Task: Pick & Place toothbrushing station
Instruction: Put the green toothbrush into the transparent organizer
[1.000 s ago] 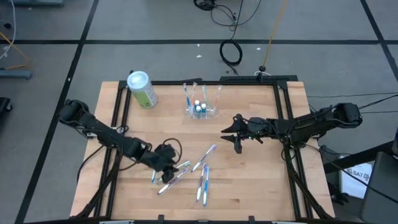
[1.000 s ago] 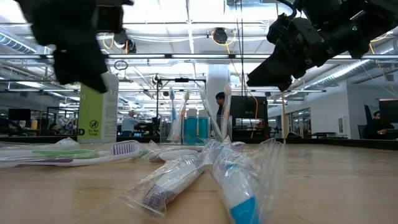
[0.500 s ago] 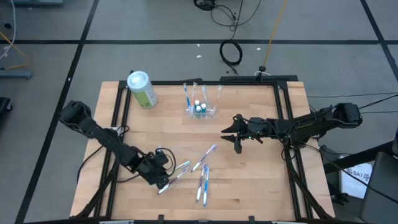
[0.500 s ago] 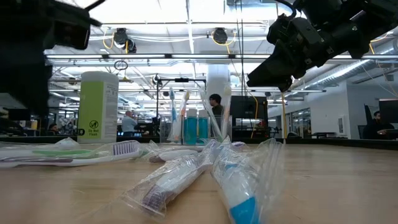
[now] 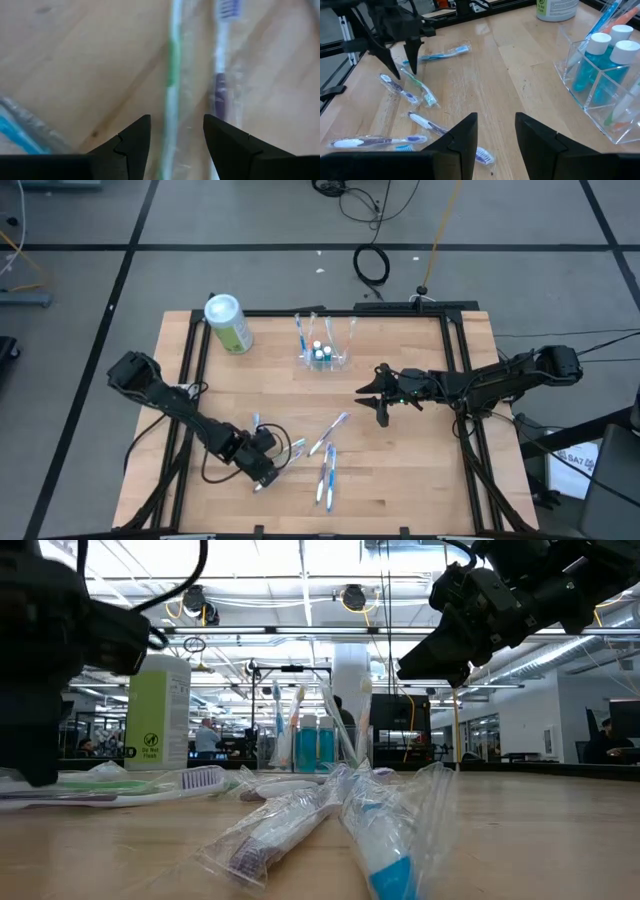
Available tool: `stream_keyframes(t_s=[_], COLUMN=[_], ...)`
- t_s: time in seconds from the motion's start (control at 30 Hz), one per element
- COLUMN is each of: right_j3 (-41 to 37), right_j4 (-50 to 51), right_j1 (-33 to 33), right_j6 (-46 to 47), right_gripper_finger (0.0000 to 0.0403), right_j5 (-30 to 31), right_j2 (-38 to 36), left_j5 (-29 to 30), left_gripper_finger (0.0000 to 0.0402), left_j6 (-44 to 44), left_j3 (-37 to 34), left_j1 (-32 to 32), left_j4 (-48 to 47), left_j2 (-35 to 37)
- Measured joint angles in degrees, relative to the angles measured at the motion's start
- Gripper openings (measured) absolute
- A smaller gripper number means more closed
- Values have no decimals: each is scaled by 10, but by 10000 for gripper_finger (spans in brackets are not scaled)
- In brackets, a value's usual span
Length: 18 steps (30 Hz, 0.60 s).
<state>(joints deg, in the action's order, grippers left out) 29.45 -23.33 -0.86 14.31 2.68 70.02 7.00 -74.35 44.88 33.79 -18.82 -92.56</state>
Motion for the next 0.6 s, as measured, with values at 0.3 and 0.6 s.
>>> stream_keyframes(t_s=[0.3,0.6], right_j3=[0,0], right_j4=[0,0], right_j1=[0,0], right_j6=[-1,0], right_gripper_finger=[128,128], right_j5=[0,0], right_j2=[0,0], left_j5=[1,-9], left_gripper_finger=[152,17], left_j6=[1,26], left_j3=[1,0], left_j1=[-14,-33], left_j4=[-11,-11], left_j2=[-2,-2])
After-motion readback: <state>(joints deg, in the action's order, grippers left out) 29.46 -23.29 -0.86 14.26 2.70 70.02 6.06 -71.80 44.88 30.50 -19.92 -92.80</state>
